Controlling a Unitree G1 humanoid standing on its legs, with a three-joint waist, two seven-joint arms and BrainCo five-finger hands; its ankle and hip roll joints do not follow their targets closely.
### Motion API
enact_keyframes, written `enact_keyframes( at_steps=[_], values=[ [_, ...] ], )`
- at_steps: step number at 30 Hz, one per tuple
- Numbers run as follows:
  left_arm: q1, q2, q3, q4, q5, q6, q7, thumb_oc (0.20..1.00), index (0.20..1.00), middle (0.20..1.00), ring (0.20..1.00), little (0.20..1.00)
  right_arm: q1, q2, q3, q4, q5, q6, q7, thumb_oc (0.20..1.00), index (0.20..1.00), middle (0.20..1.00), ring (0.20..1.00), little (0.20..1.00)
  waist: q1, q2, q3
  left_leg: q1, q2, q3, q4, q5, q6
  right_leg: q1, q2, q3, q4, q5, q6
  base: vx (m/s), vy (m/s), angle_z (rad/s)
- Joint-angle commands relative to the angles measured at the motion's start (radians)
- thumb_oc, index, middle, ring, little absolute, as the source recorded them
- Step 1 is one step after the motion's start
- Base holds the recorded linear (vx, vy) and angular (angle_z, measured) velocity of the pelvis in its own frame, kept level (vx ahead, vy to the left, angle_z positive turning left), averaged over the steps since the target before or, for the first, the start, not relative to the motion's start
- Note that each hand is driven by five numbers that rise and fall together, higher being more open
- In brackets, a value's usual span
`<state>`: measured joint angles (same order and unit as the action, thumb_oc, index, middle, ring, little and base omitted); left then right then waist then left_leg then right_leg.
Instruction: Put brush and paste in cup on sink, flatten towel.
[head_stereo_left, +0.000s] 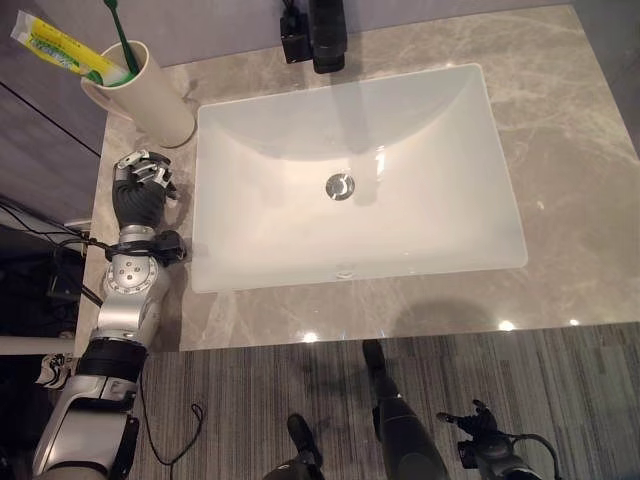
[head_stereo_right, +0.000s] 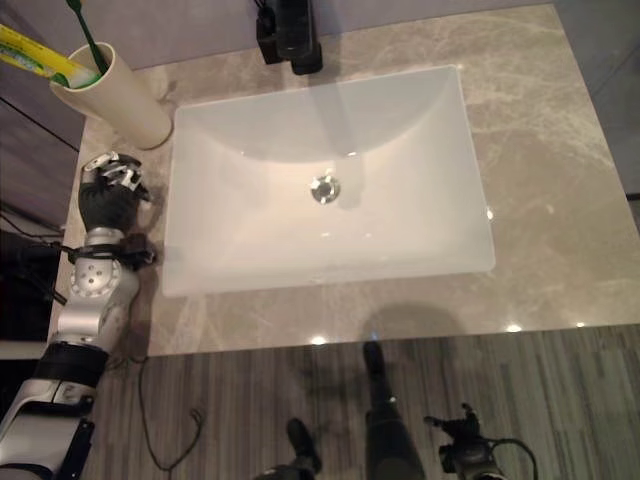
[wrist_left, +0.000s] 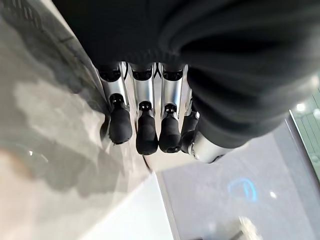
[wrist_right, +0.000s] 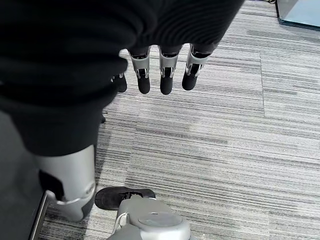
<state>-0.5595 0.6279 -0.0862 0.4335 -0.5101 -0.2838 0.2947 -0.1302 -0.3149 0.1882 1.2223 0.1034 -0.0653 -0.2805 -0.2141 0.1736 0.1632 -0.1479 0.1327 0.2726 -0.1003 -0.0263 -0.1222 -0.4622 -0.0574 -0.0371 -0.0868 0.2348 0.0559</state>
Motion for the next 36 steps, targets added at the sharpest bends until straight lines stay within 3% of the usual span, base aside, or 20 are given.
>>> enact_keyframes(
  at_steps=[1,23,26,36],
  values=[
    [-0.102,0.101,0.011,0.096,0.007,-0.004,0.047,0.200,0.200,0.200,0.200,0.200,-0.003,-0.004,0.015,-0.045,0.003,-0.015,-0.023,1.000,1.000,1.000,1.000,1.000,-0.011,0.009,0.054,0.142,-0.056,-0.032,0.013,0.065,-0.011,-0.038,0.010,-0.010,0.150,-0.087,0.025,0.02,-0.031,0.03],
    [-0.325,0.209,-0.067,0.337,0.107,0.015,0.148,0.200,0.200,0.200,0.200,0.200,-0.018,0.005,0.067,-0.089,0.025,-0.055,-0.062,1.000,1.000,1.000,1.000,1.000,-0.048,0.002,0.056,0.086,-0.034,-0.021,0.013,0.114,-0.036,-0.123,0.045,-0.020,0.192,-0.109,0.015,0.01,-0.010,0.01],
    [-0.388,0.253,-0.101,0.420,0.130,0.032,0.154,0.200,0.200,0.200,0.200,0.200,-0.023,-0.003,0.081,-0.102,0.024,-0.064,-0.068,1.000,1.000,1.000,1.000,1.000,-0.055,0.003,0.060,0.082,-0.027,-0.011,0.013,0.119,-0.038,-0.150,0.058,-0.022,0.221,-0.123,0.013,0.02,-0.007,-0.02],
    [-0.532,0.289,-0.192,0.560,0.156,0.060,0.157,0.200,0.200,0.200,0.200,0.200,-0.032,-0.007,0.111,-0.094,0.025,-0.071,-0.071,1.000,1.000,1.000,1.000,1.000,-0.069,0.013,0.060,0.069,-0.018,-0.006,0.013,0.130,-0.045,-0.188,0.069,-0.025,0.249,-0.139,0.011,0.02,-0.008,-0.05]
  ],
)
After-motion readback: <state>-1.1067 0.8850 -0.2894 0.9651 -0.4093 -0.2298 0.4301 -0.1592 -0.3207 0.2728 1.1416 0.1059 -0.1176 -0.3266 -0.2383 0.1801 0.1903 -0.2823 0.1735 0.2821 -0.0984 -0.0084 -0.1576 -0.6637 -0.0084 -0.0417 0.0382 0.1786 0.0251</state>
